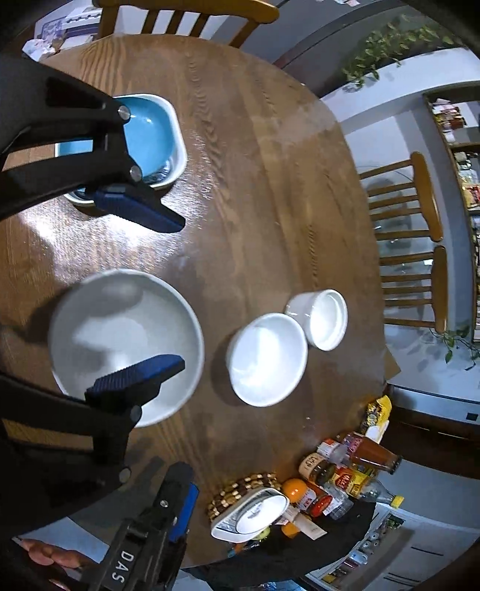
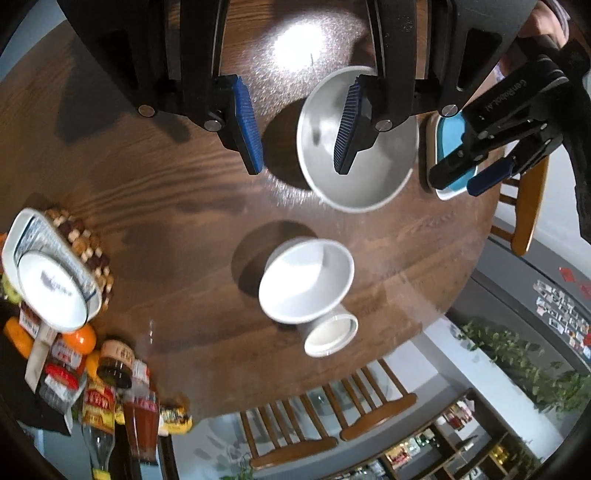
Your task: Organize plates and bowls
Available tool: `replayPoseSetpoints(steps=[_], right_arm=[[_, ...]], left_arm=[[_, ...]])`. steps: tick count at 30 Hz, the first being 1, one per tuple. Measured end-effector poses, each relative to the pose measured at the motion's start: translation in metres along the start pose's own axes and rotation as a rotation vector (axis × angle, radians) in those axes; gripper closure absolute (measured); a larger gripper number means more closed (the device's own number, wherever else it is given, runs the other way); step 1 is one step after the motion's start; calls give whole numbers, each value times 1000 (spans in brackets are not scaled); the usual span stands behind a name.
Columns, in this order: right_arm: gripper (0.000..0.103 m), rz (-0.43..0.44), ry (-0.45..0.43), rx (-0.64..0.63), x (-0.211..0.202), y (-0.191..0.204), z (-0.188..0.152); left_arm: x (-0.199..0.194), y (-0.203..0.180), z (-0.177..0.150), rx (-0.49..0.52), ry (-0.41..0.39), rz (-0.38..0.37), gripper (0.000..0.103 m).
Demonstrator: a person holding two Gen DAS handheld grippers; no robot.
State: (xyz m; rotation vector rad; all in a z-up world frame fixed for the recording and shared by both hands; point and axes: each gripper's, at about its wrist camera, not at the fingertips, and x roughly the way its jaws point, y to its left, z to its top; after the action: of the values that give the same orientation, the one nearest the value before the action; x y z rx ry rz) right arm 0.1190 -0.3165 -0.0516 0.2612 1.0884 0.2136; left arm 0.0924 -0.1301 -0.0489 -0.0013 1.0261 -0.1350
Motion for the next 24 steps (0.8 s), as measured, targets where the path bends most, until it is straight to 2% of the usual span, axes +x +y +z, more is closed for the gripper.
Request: replayPoseSetpoints(steps=[8, 12, 17, 24], right_arm=[[62, -24, -50, -12, -17, -6, 27], [54, -30, -47, -13, -11, -10, 40], [54, -30, -10, -23, 7, -12, 55], [54, -32, 40, -23, 43, -16, 75]], left_arm=[[3, -20, 31, 30, -42, 41, 30], [11, -29, 44, 44, -42, 59, 30], [28, -33, 56, 47, -31, 94, 30], [64, -25, 65, 9, 16, 100, 30]])
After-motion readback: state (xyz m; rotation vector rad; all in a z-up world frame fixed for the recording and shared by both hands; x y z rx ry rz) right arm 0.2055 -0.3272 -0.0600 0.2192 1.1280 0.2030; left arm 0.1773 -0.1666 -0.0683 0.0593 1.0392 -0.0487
